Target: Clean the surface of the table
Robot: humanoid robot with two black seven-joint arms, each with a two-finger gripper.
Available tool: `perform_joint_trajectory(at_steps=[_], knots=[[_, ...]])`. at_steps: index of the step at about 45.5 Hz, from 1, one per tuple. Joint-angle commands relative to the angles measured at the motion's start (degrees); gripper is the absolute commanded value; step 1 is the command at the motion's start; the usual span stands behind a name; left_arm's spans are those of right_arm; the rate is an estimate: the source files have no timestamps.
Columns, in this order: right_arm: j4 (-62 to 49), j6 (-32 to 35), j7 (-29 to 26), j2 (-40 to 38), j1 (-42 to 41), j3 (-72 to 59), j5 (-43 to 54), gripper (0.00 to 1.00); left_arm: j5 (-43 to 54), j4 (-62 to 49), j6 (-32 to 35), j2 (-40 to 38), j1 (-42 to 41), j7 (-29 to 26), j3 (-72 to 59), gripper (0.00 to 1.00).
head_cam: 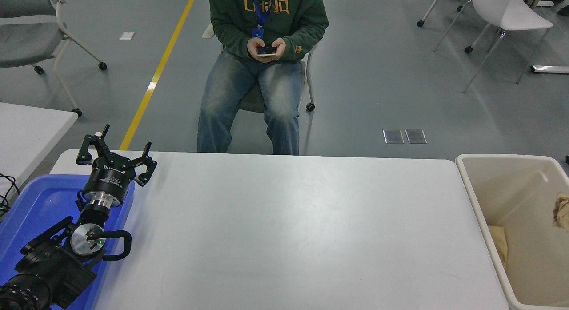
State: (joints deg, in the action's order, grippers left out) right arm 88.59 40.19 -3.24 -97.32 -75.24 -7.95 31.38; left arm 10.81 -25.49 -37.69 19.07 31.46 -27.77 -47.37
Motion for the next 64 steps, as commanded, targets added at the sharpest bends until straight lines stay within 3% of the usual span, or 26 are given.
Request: perform_joint_trajectory(at_steps=[1, 14, 28, 48, 64], knots=[[-0.1, 0.9, 0.0, -0.8, -0.2, 0.7, 0.4, 0.00, 0.0, 0.0, 0.1, 0.0, 0.0, 0.0, 0.0, 1.00], [-3.0, 0.6, 0.0, 0.4, -0.3, 1.2, 0.4, 0.00, 0.0, 0.0, 0.1, 0.0, 0.0, 0.0, 0.0, 1.00], [-13.6, -0.6, 0.0, 7.3, -0.2, 1.2, 0.3, 0.00, 0.0, 0.0, 0.1, 0.0, 0.0, 0.0, 0.0, 1.00], [-29.4, -14.2, 0.0, 23.9, 4.8, -1.4, -0.4, 0.00, 0.0, 0.0, 0.1, 0.0, 0.0, 0.0, 0.0, 1.00], [-47.8, -25.3, 0.1, 40.4, 14.3, -0.7, -0.5, 0.00, 0.0, 0.0, 0.1, 0.0, 0.0, 0.0, 0.0, 1.00]])
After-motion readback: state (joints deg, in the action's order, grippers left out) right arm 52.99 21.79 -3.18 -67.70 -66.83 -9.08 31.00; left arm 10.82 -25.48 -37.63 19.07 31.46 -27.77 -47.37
